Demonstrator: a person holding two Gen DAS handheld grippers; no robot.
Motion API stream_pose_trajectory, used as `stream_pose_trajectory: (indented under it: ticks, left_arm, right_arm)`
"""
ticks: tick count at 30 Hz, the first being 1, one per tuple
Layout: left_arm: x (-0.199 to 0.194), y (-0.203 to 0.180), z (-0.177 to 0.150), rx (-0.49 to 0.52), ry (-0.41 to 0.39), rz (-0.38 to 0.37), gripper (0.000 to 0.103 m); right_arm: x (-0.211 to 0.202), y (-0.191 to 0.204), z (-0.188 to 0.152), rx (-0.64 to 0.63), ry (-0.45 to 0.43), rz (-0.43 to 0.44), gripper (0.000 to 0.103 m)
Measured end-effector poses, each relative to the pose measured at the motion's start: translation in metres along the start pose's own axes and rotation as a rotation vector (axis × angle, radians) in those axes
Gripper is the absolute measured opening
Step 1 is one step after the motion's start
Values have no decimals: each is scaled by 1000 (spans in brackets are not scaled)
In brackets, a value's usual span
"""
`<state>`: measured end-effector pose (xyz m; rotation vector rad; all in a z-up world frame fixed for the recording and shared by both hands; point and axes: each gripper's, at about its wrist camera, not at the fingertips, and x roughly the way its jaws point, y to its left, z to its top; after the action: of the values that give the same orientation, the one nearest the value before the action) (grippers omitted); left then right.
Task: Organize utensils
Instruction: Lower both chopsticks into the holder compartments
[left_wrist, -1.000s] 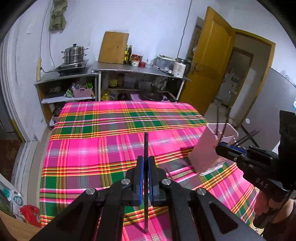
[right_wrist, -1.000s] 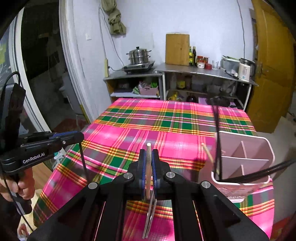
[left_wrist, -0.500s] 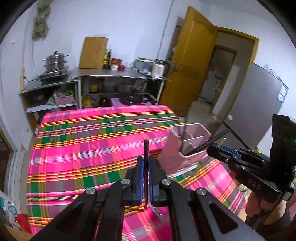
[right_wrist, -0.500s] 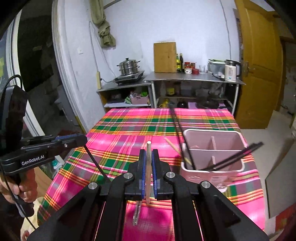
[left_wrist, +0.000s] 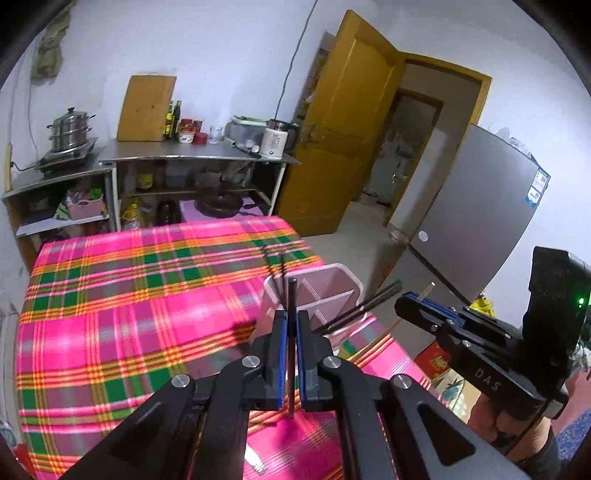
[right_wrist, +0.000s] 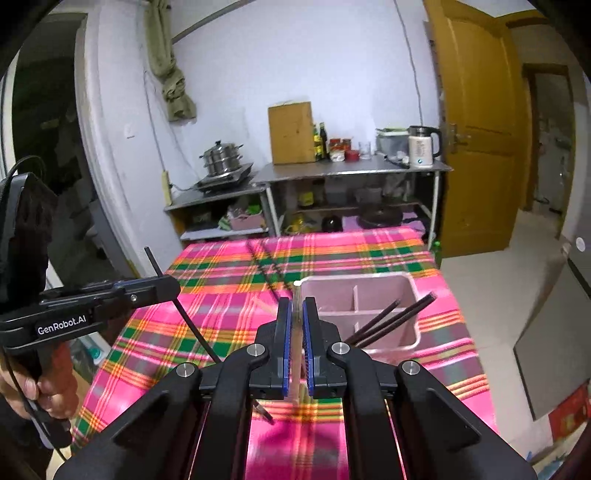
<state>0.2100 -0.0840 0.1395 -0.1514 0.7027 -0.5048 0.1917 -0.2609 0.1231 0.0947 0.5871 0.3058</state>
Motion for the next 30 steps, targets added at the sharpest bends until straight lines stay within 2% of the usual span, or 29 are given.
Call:
stream_pose_trajectory:
  ticks: [11, 17, 22, 30]
  left_arm:
    - [8, -23, 65, 23, -103, -25, 4]
    - [31, -25, 83, 39, -122, -7, 4]
    - [64, -18, 83, 42, -99, 6, 4]
    - [101, -7, 65, 50, -41, 18, 4]
  right_arm:
    - [-8, -20, 47, 26, -119, -43, 6]
    - [10, -26, 53, 35, -125, -63, 6]
    - [28, -36, 48, 50, -105, -84, 6]
    - [55, -39, 37, 32, -50, -96, 6]
